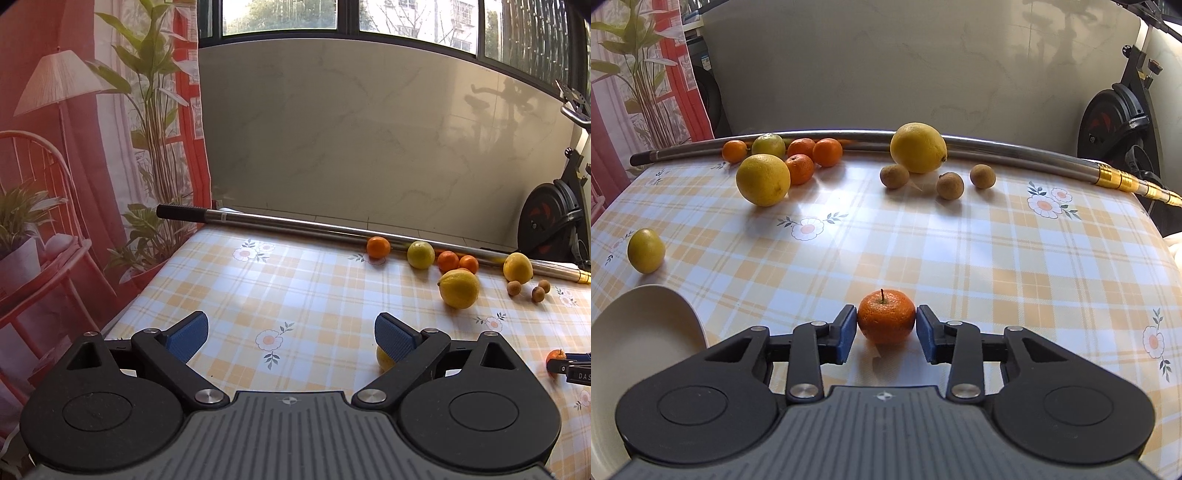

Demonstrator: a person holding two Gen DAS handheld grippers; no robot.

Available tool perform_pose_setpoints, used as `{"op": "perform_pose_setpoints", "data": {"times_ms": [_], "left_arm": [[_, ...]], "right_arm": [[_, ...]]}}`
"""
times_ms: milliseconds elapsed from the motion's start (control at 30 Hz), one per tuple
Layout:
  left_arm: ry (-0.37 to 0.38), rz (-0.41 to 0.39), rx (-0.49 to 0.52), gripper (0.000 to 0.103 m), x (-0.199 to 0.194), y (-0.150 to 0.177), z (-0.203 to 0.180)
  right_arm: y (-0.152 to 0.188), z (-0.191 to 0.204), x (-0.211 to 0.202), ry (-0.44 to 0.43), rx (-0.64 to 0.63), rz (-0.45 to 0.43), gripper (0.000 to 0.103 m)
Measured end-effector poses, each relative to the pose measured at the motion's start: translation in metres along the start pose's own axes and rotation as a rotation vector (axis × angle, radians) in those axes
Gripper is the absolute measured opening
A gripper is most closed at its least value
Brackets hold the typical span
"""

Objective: Organize fruits
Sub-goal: 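Close the right tool on the small tangerine while the left tool approaches the yellow-green grapefruit, then close the left tool around the yellow-green grapefruit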

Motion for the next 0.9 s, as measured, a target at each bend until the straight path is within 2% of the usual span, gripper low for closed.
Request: {"op": "perform_pose_setpoints", "data": {"times_ms": [200, 367, 567, 900], "left_arm": [[0.032, 0.012, -0.011, 0.098, 0.003, 0.003, -0.003], [0.075, 0.029, -0.025, 0.098, 0.008, 0.006, -0.012], [0.189, 0.071, -0.074, 0.098, 0.021, 0.012, -0.027], [0.213, 0.093, -0.063, 0.096, 0.038, 0.023, -0.039]], "right_arm": [[0.000, 0.003, -0.005, 0.003, 0.011, -0.017, 0.037], [-0.006, 0.015, -0.019, -0.028, 0.028, -0.057, 0.037], [-0.006, 0.037, -0.033, -0.049, 0.030, -0.092, 0.037], [-0.009, 0.039, -0.047, -0.009, 0.058, -0.151, 0.037]]}}
Point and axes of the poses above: each gripper's, at about its wrist camera, not at the fingertips, and x roughly the way its jaws point, z to its left, y to its underside, the point moved 7 cm from there along x, roughly the way its jaws point, and after that the axes turned 13 degrees about -z, right-handed, at the moved point
